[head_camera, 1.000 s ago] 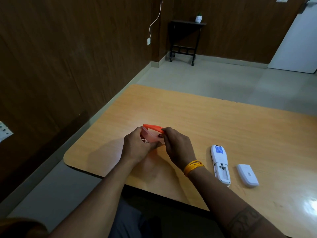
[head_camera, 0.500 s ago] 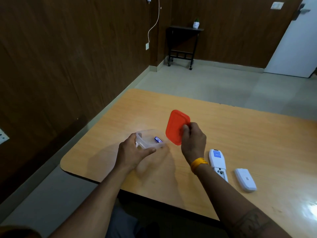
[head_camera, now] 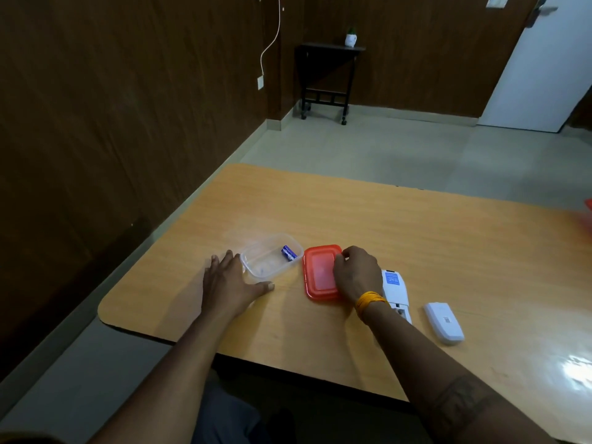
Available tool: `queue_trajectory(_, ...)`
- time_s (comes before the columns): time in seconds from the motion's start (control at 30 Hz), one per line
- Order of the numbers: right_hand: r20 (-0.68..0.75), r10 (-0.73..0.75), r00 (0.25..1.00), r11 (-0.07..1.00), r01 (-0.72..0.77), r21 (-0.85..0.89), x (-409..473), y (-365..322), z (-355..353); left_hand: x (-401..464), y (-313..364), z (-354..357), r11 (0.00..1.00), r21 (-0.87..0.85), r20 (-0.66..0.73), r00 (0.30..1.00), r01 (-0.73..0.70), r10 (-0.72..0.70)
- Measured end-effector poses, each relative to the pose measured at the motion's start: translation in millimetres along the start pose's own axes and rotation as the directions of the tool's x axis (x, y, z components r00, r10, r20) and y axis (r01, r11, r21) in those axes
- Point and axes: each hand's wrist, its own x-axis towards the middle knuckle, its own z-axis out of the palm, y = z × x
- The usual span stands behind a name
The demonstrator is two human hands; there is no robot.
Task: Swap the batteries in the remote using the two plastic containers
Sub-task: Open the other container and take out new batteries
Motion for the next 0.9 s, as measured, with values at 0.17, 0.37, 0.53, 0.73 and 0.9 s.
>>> queue_trajectory(0.17,-0.100,-0.232,0.968,0.954,0.206,-0.218,-4,-4,1,2,-1,-2,0.997,0.072,0.035,0.999,0.010,-0.012)
queue_trajectory(0.37,0.037,-0.408,0.912,0.903,0.409,-0.132,-2,-53,15,4,2,-5,0.993,0.114,0.078,0.996,0.020,-0.030)
queue_trajectory(0.53,0.216,-0.397,0.892,0.846,0.447,-0.291,4,-94,26,4,2,-6,0.992,0.128,0.081,0.997,0.004,-0.014)
queue_trajectory(0.73,0.314,-0.314,0.896,0.766,0.435,-0.474,13,-114,31,5,0,-5,0.993,0.121,0.085,0.996,-0.002,-0.008)
queue_trajectory(0.9,0.362,-0.243,0.900,0.806,0.395,-0.440,19,-115,39,7,0,-4,0.994,0.109,0.070,0.998,0.001,-0.009)
